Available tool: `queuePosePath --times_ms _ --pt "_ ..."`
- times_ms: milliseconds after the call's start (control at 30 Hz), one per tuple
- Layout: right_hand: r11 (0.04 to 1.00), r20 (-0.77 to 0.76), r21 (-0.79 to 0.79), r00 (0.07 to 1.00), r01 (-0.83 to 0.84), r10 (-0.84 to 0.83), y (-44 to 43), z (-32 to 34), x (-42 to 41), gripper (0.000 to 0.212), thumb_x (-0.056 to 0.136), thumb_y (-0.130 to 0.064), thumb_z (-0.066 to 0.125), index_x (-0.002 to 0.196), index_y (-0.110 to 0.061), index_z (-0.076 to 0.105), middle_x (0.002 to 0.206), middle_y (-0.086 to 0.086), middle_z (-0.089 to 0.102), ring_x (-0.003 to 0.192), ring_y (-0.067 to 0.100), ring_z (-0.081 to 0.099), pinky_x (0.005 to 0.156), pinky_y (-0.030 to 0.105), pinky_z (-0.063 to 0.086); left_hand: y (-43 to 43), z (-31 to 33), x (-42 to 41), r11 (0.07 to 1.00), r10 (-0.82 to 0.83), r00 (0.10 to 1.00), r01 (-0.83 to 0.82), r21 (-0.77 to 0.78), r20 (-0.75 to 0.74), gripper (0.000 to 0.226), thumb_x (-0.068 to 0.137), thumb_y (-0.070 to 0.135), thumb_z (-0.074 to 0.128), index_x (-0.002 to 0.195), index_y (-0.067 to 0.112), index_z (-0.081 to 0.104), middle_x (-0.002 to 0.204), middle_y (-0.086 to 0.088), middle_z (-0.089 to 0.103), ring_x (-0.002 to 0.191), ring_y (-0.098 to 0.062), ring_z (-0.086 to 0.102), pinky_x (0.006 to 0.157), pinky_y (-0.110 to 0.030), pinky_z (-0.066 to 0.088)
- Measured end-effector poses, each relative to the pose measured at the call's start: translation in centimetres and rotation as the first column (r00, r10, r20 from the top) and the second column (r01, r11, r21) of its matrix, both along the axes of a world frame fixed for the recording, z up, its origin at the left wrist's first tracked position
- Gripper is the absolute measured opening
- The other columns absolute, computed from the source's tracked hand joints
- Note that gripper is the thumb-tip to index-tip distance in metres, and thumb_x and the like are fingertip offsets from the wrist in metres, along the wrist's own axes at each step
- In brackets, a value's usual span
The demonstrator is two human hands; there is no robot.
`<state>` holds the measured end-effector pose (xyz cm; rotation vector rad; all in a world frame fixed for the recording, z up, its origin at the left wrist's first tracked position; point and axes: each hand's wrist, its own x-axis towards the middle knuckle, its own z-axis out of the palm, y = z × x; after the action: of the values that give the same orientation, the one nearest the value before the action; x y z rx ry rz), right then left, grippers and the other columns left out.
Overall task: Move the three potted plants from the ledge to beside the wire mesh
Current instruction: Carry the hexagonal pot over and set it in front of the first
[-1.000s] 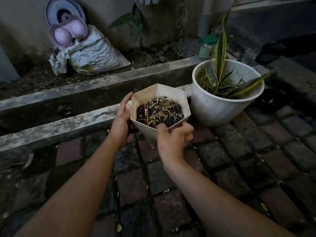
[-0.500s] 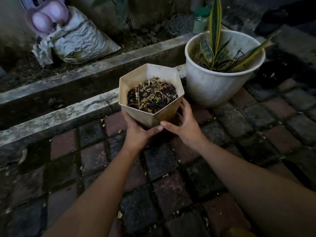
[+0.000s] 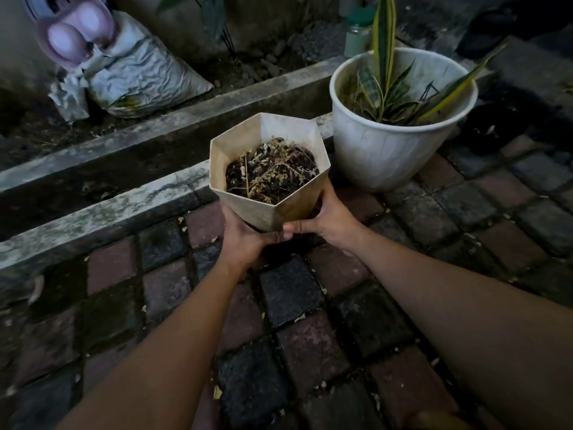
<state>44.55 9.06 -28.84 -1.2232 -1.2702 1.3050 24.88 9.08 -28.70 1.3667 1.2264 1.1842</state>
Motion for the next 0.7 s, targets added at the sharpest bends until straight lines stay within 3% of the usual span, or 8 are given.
queuePosePath --times_ms 100,233,333,400,467,567,633,700 --pt "1.0 -0.036 -0.002 0.999 0.028 -0.028 -0.7 0.0 -0.4 0.127 0.054 -0.021 0.1 0.157 -0.028 0.025 0.144 -0.007 0.056 0.133 0.005 0.055 0.101 0.022 0.052 -1.1 0.3 0.6 1.0 0.016 0.999 -0.017 0.023 0.05 0.116 0.05 -0.002 0.09 0.145 0.008 0.024 0.137 0.008 0.053 0.12 0.012 0.059 0.103 -0.016 0.05" --pt "0.999 -0.097 -0.012 0.995 0.029 -0.03 -1.6 0.5 -0.7 0.122 0.056 -0.018 0.097 0.156 -0.03 0.028 0.149 0.001 0.054 0.139 0.018 0.051 0.111 0.038 0.049 -2.3 0.8 1.1 0.998 0.053 0.99 -0.056 0.019 0.132 0.113 0.051 -0.005 0.088 0.145 0.009 0.027 0.136 0.008 0.053 0.118 0.011 0.061 0.099 -0.017 0.052" --pt "0.999 -0.13 -0.02 0.99 0.048 -0.05 -2.2 0.7 -0.8 0.114 0.054 -0.035 0.099 0.149 -0.046 0.038 0.151 0.005 0.051 0.141 0.023 0.05 0.113 0.043 0.048 -3.0 1.3 1.0 0.997 0.075 0.984 -0.08 0.023 0.161 0.121 0.05 0.012 0.095 0.15 0.005 0.028 0.141 0.003 0.055 0.126 -0.003 0.062 0.099 -0.023 0.054" --pt "0.997 -0.155 -0.04 0.986 0.061 -0.067 -2.3 1.1 -0.9 0.12 0.05 -0.044 0.1 0.151 -0.05 0.034 0.158 0.009 0.041 0.145 0.028 0.043 0.115 0.051 0.043 -3.6 1.8 1.0 0.994 0.097 0.979 -0.103 0.023 0.179 0.119 0.053 0.013 0.095 0.152 0.01 0.029 0.142 0.005 0.058 0.129 -0.009 0.062 0.098 -0.025 0.056" --pt "0.997 -0.165 -0.046 0.984 0.058 -0.065 -2.2 2.5 -1.3 0.125 0.046 -0.05 0.101 0.151 -0.052 0.032 0.159 0.008 0.038 0.146 0.029 0.042 0.115 0.054 0.043 -4.0 3.1 1.0 0.99 0.129 0.973 -0.138 0.031 0.191 0.116 0.054 0.018 0.099 0.151 0.021 0.035 0.142 0.008 0.06 0.133 -0.014 0.061 0.099 -0.03 0.057" --pt "0.995 -0.198 -0.069 0.977 0.068 -0.081 -2.3 7.2 -2.4 0.123 0.046 -0.054 0.099 0.15 -0.053 0.033 0.157 0.006 0.044 0.141 0.024 0.049 0.112 0.057 0.045 -3.8 8.1 0.3 0.982 0.158 0.973 -0.173 0.071 0.17 0.107 0.055 0.026 0.101 0.143 0.039 0.043 0.142 0.012 0.061 0.135 -0.019 0.06 0.104 -0.048 0.056" --pt "0.995 -0.214 -0.083 0.975 0.048 -0.065 -2.5 11.5 -3.5 0.117 0.053 -0.054 0.096 0.151 -0.054 0.03 0.157 0.0 0.046 0.14 0.021 0.051 0.112 0.057 0.045 -3.1 12.8 -0.7 0.978 0.166 0.976 -0.181 0.103 0.144 0.107 0.059 0.017 0.097 0.147 0.036 0.039 0.148 0.004 0.055 0.138 -0.02 0.057 0.108 -0.055 0.053" --pt "0.996 -0.223 -0.081 0.973 0.039 -0.056 -2.7 16.7 -4.8 0.109 0.057 -0.055 0.094 0.146 -0.06 0.032 0.159 -0.001 0.043 0.141 0.019 0.05 0.111 0.057 0.046 -2.7 18.3 -2.0 0.981 0.136 0.981 -0.152 0.119 0.137 0.114 0.063 0.012 0.093 0.156 0.021 0.029 0.155 -0.005 0.046 0.142 -0.022 0.053 0.11 -0.055 0.051"
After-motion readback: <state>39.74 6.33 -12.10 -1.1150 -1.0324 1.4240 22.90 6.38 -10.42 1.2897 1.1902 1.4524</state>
